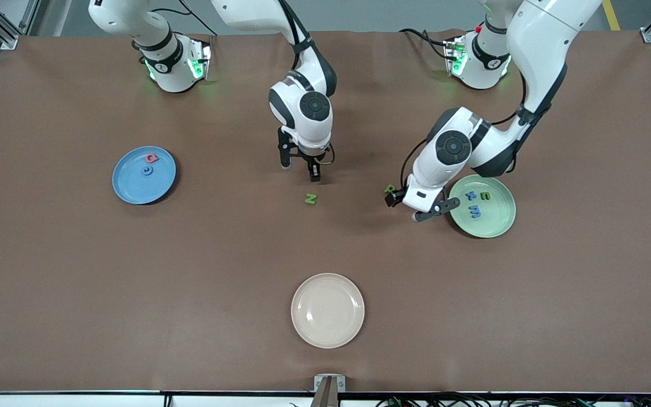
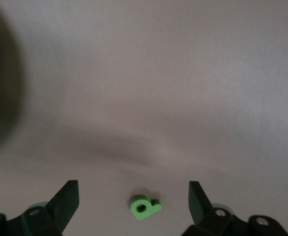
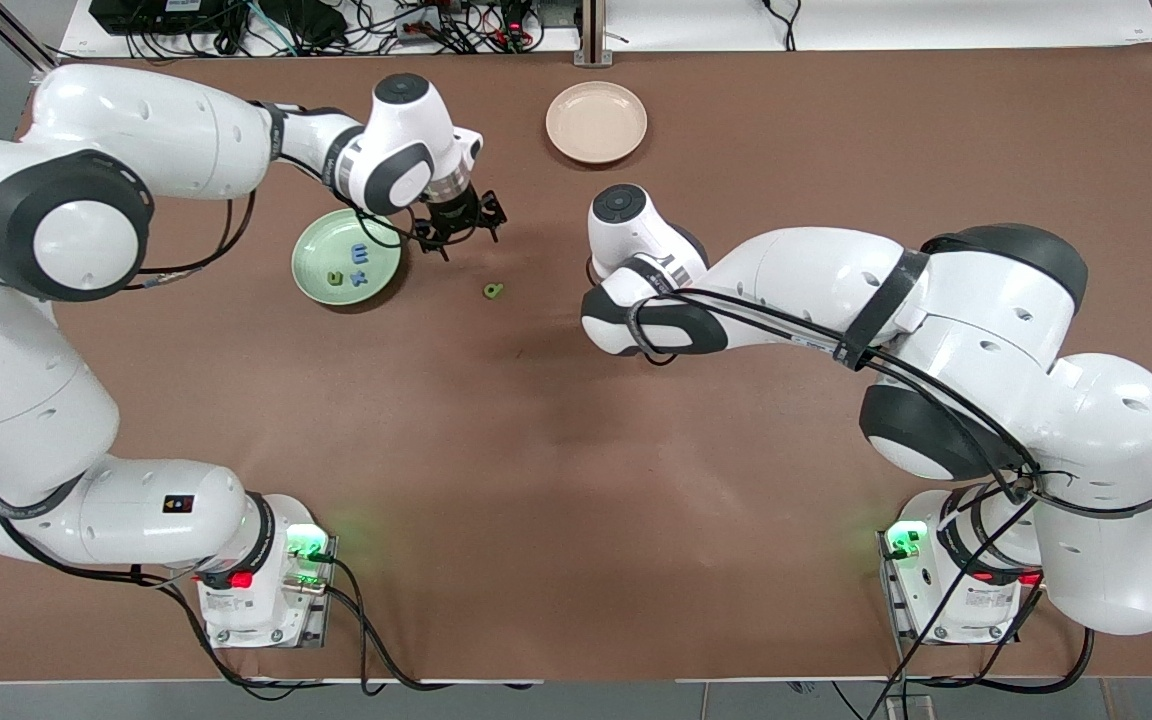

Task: Sort uppercase to blue plate, lowercase to green plate
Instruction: 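Grasp the B with the right gripper while the left gripper grasps a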

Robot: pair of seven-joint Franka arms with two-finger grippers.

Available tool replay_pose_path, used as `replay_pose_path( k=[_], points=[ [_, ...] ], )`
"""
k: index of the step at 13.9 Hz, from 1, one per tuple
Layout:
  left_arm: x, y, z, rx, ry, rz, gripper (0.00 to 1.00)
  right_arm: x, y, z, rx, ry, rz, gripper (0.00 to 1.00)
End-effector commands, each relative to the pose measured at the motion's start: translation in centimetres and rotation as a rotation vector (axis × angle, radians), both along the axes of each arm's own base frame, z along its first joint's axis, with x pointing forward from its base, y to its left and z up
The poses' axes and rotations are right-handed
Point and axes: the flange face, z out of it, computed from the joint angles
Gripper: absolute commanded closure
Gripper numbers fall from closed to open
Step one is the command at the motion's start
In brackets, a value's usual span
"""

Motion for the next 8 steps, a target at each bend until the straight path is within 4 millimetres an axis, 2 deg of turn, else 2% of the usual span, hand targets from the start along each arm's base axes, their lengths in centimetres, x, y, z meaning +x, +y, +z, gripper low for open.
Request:
replay_pose_path(
  k=[1,4,5,7,8],
  points=[
    [-0.4,-1.4,-1.3,0.016,0.030,0.077,0.01,-0.6,0.4,-0.6,0.009,-0.001,-0.012,0.38],
    [-1.4,-2.4,-2.3,0.025,0.054,0.110,0.01,-0.8,0.5,-0.6,0.011,-0.003,-0.009,0.56],
    [-1.7,-2.8,-2.4,0.028,0.057,0.124,0.01,-0.8,0.6,-0.6,0.012,-0.002,-0.008,0.67],
    [-2.3,-3.3,-3.2,0.031,0.072,0.125,0.02,-0.9,0.6,-0.6,0.009,0.001,0.009,0.95],
    [-2.4,-3.5,-3.5,0.034,0.075,0.125,0.07,-0.8,0.4,-0.7,0.003,0.006,0.020,0.99]
  ],
)
